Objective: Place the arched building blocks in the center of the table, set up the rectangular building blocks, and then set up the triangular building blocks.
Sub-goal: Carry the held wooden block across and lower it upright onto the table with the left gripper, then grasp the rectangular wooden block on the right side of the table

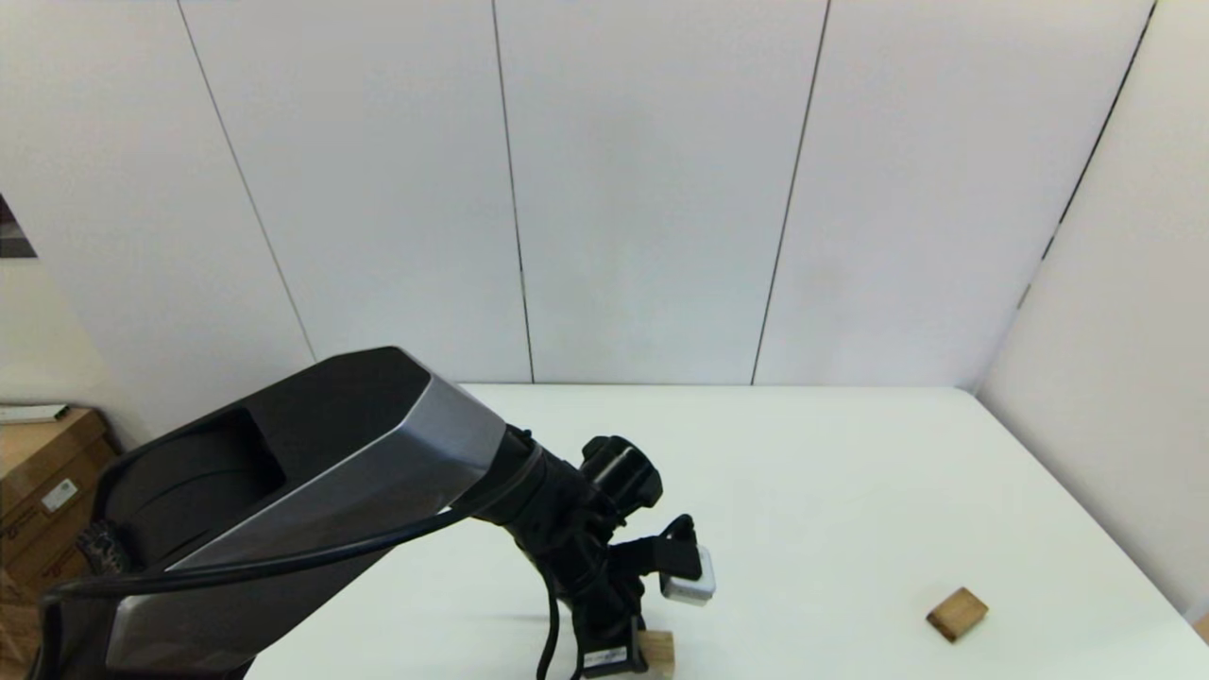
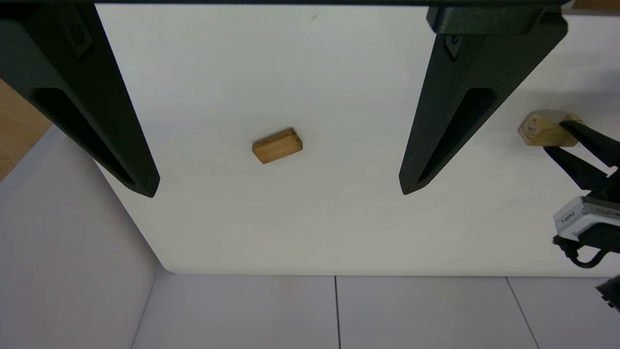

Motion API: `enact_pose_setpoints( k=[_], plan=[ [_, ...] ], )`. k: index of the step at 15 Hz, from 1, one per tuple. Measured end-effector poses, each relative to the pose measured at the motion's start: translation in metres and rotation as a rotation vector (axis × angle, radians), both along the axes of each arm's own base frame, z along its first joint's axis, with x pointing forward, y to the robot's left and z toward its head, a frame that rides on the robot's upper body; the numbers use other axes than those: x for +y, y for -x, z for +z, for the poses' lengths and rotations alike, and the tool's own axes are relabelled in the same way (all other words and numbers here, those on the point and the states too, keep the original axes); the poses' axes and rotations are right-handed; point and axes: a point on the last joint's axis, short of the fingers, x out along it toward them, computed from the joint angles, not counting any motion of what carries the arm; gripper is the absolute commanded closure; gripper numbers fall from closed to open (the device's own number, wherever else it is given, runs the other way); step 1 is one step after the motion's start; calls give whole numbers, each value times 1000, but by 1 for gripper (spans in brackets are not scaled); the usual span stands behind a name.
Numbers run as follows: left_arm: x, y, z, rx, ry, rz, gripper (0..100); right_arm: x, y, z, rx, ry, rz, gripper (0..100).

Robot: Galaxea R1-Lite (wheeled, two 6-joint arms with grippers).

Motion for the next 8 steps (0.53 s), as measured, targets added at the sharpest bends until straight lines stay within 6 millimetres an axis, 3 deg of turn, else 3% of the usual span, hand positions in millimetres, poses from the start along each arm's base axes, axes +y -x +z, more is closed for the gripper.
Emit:
enact_pose_setpoints(
  k=[2, 3, 8],
  plan=[
    [1, 0, 0, 2, -2, 1, 100, 0, 0, 0, 0, 0, 0, 0],
    [2, 0, 0, 3, -3, 2, 0, 0, 0, 0, 0, 0, 0, 0],
    [3, 1, 0, 7, -6, 7, 0, 0, 0, 0, 0, 0, 0, 0]
  ],
)
